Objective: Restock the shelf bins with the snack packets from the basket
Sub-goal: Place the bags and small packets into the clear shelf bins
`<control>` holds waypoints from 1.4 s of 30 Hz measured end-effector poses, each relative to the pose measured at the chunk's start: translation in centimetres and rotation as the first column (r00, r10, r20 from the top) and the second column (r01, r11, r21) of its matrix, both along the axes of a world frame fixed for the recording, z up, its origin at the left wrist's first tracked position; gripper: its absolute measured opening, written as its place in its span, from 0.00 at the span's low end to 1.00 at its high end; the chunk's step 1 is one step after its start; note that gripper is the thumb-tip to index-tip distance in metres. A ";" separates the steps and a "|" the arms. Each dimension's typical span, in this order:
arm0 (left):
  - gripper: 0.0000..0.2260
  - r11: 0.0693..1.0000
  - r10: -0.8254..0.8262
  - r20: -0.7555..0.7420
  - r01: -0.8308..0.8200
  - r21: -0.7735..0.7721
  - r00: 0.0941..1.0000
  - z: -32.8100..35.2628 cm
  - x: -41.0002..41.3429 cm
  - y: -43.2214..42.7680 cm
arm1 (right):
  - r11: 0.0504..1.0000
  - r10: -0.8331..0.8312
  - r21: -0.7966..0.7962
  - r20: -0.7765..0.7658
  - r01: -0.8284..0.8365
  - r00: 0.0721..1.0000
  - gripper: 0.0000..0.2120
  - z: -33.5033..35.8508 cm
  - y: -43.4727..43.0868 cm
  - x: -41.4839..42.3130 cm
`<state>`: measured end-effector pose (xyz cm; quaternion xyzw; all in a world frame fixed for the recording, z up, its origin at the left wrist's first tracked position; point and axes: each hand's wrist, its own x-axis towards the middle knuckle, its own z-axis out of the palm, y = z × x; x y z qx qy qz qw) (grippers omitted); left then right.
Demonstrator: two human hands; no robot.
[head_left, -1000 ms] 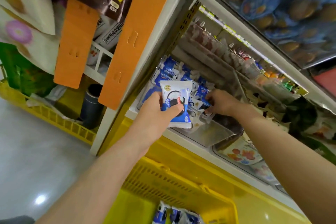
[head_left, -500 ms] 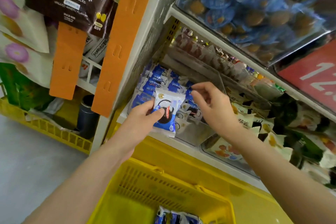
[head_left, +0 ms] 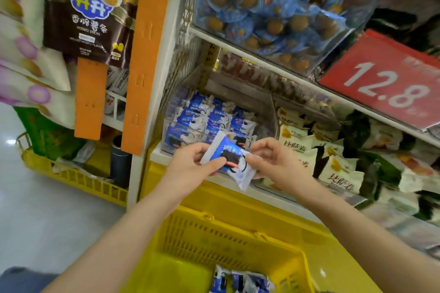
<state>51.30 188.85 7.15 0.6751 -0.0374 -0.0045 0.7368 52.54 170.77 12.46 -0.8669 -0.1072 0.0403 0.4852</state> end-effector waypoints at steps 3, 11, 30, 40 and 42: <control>0.07 0.985 0.006 0.163 -0.034 0.168 0.987 0.2 -0.4 -0.8 | 0.968 0.105 -0.238 0.124 -0.074 0.987 0.14 -0.8 -0.6 -1.0; 0.15 0.948 -0.059 0.365 -0.063 0.312 0.929 0.9 -0.3 -1.6 | 0.949 0.121 -0.314 0.278 -0.029 0.953 0.17 -0.5 -1.0 -2.0; 0.17 0.536 -0.134 0.573 -0.428 0.728 0.808 -2.4 7.9 2.6 | 0.381 0.058 -0.903 0.236 0.197 0.970 0.21 2.2 1.4 12.0; 0.16 0.567 -0.103 0.659 -0.500 0.655 0.745 -3.2 8.0 2.7 | 0.212 0.146 -0.977 0.024 -0.007 0.989 0.16 -1.4 1.9 14.6; 0.16 0.578 -0.096 0.666 -0.503 0.642 0.740 -3.1 7.9 2.7 | 0.213 0.145 -0.977 0.027 -0.004 0.989 0.15 -1.9 1.6 14.7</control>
